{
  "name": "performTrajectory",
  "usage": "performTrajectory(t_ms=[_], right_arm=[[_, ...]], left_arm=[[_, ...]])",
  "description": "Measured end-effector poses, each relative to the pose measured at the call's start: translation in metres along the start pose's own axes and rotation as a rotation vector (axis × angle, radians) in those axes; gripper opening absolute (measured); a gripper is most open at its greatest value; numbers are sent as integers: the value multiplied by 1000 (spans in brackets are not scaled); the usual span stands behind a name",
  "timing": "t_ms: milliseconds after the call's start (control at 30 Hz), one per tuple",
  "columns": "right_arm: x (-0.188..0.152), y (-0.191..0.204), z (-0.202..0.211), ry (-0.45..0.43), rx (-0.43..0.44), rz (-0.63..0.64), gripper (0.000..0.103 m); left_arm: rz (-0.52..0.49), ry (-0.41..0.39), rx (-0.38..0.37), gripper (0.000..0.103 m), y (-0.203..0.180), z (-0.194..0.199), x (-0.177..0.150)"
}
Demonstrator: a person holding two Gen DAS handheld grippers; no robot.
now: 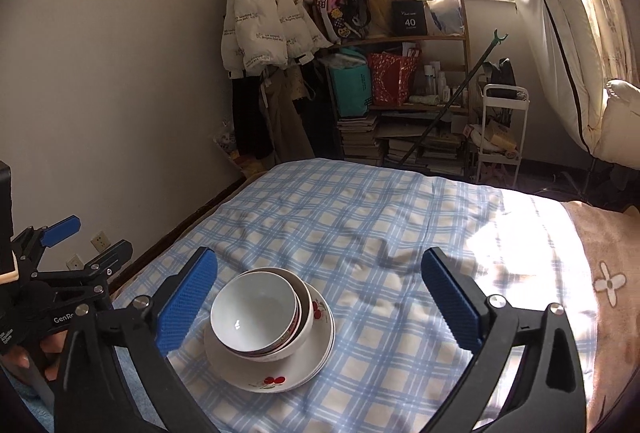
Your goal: Organize plates and bowls
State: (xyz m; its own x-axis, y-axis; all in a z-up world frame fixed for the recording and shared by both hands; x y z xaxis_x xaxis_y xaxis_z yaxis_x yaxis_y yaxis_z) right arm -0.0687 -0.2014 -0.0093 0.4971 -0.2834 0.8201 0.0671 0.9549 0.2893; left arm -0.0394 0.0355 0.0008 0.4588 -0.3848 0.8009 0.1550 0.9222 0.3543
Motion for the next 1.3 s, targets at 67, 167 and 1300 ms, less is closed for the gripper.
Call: performTrajectory(t_ms=[67,167,1300], right_arm=[[-3,3,4,-8,15,10,103],[-5,6,7,-26,24,19,103],[-15,6,-13,10,-49,59,103]], left_arm=[[-6,-56,15,102,0,12,-4],[-8,-50,-44,102,-1,13,-6],[76,2,-154,102,2,-3,-17]])
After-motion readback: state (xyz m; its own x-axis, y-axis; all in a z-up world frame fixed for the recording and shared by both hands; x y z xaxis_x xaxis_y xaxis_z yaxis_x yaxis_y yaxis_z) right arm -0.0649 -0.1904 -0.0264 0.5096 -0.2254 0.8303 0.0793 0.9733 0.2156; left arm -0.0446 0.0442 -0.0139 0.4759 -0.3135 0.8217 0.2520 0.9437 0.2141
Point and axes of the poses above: each gripper's, at about its wrist camera, not at the fingertips, and z roughly against the way its jaws point, y to its left, x to its top, the point moved 3 cm from there along -z, roughly the way its jaws point, and after that the axes turned 8 degrees about -z, right-handed, at the moved point
